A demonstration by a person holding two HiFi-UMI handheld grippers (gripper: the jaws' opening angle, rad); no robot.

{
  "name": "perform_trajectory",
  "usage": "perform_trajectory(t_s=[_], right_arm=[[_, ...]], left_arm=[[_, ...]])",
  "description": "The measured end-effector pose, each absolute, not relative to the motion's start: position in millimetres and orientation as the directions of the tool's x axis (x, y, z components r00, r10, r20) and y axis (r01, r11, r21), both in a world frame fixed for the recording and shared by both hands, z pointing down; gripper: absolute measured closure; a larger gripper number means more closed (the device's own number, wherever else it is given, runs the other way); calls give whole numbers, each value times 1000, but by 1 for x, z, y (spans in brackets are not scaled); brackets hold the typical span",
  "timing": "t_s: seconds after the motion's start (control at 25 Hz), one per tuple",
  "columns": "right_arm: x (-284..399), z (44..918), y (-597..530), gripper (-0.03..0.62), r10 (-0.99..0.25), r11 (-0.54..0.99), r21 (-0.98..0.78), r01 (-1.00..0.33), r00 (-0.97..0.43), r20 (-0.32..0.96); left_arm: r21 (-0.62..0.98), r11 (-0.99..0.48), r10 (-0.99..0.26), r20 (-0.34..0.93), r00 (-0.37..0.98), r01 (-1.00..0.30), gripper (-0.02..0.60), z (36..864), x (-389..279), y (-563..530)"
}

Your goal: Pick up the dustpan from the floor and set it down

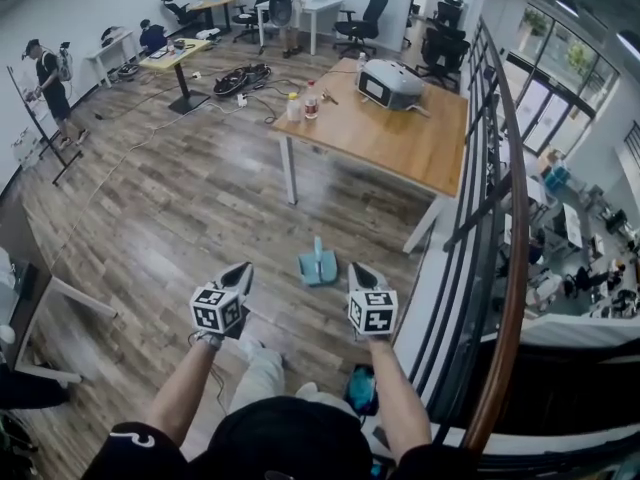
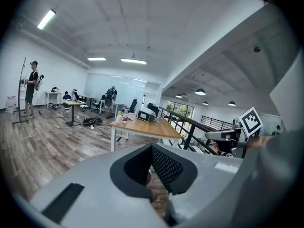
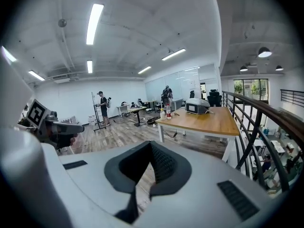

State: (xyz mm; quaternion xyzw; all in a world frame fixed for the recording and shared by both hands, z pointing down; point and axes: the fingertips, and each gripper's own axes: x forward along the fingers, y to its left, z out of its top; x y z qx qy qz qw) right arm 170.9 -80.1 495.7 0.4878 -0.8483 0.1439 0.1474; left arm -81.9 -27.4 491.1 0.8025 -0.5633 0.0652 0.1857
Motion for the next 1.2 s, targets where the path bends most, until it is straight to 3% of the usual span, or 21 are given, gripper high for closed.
perform_trajectory(t_s=[1.2], right_arm=[[160, 473, -52, 600, -774, 515, -94, -852, -510, 376]], left_arm=[[208, -289, -898, 280, 340, -934, 584, 467, -94, 1]])
